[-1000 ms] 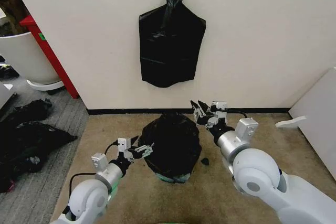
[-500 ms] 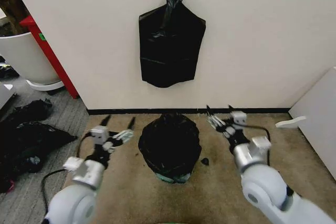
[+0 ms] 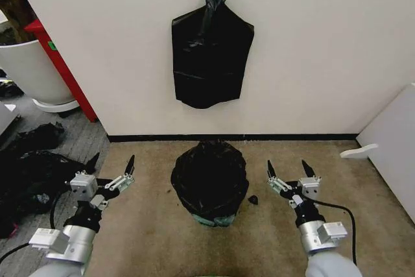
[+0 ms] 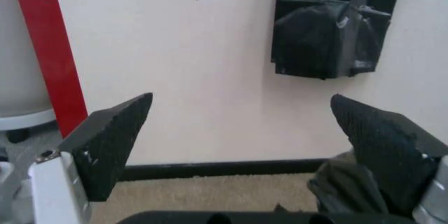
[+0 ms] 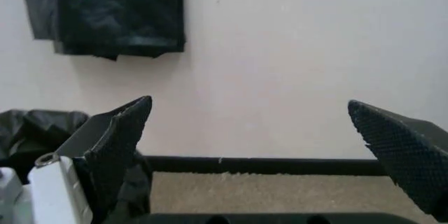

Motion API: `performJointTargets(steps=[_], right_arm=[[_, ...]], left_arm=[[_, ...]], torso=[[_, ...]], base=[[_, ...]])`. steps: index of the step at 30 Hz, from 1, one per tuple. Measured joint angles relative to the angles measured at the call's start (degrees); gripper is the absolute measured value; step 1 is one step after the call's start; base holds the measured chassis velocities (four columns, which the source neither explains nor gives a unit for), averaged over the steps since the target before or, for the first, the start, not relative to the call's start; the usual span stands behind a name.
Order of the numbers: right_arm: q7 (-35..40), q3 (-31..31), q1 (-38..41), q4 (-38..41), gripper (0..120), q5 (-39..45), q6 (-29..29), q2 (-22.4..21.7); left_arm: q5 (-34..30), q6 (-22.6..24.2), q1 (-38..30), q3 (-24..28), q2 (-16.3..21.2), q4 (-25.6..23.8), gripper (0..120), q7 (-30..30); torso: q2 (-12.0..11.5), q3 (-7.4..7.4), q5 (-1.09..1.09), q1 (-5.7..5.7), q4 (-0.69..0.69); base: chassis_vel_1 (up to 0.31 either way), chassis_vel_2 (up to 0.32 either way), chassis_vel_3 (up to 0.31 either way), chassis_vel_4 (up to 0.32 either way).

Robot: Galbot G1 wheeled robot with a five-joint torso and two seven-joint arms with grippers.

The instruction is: Place the garbage bag over the trash bin.

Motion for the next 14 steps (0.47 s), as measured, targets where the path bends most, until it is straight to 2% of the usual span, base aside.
performJointTargets(steps=[6, 11, 14], right_arm=[[-2.8, 1.7, -1.6, 2.7, 100, -0.2, -1.6, 4.0], [-2.9, 0.3, -1.4, 3.4, 100, -0.1, -2.4, 3.7], [-2.9, -1.5, -0.1, 4.6, 100, 2.0, -4.7, 2.1]], left_arm=[[0.6, -0.2, 2.1, 0.5, -1.8, -1.1, 100, 1.0], [-1.2, 1.7, 0.5, 0.2, -0.6, -0.2, 100, 0.9], [-3.0, 2.9, -0.6, 0.1, 0.8, 0.7, 100, 0.8]], torso=[[0.0, 0.0, 0.01, 0.0, 0.0], [0.0, 0.0, 0.01, 0.0, 0.0], [0.0, 0.01, 0.01, 0.0, -0.01]], base=[[0.0, 0.0, 0.0, 0.0], [0.0, 0.0, 0.0, 0.0], [0.0, 0.0, 0.0, 0.0]])
